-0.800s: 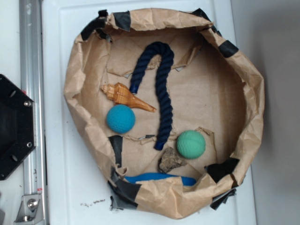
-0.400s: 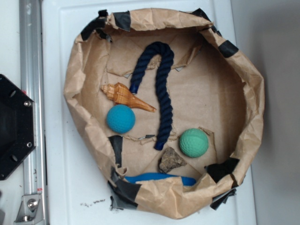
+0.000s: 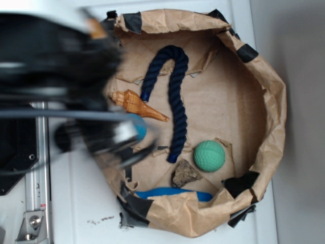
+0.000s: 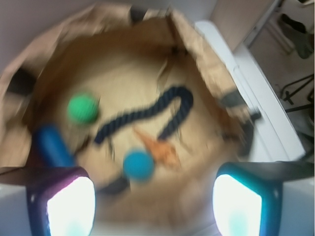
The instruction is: Grab the blue rope.
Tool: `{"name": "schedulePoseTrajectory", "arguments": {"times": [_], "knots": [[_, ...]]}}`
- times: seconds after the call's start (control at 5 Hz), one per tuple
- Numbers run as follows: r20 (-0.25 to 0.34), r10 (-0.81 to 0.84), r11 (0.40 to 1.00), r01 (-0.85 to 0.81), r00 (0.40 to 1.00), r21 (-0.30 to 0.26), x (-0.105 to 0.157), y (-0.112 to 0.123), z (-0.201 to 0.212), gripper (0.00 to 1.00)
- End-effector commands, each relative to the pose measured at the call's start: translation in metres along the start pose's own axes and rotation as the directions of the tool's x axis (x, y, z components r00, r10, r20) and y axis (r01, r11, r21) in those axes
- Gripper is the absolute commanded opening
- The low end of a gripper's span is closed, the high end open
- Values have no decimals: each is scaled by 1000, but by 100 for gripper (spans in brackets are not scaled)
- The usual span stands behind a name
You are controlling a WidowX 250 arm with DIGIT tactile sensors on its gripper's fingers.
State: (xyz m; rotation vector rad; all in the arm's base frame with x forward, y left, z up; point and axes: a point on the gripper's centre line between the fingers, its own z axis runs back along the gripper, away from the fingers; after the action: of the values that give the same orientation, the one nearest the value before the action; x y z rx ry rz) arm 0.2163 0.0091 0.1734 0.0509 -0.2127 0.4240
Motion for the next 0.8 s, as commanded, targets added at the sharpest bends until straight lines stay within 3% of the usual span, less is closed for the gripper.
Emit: {"name": "schedulePoseTrajectory", "arguments": {"times": [0.0, 0.2, 0.4, 0.6], "knots": [[-47, 150, 989, -150, 988, 16, 27, -31, -99, 100], [-115, 127, 987, -137, 985, -86, 8, -61, -126, 100], [-127, 83, 988, -99, 988, -117, -7, -82, -137, 100], [-129, 66, 978, -90, 989, -187, -2, -93, -151, 100]]}}
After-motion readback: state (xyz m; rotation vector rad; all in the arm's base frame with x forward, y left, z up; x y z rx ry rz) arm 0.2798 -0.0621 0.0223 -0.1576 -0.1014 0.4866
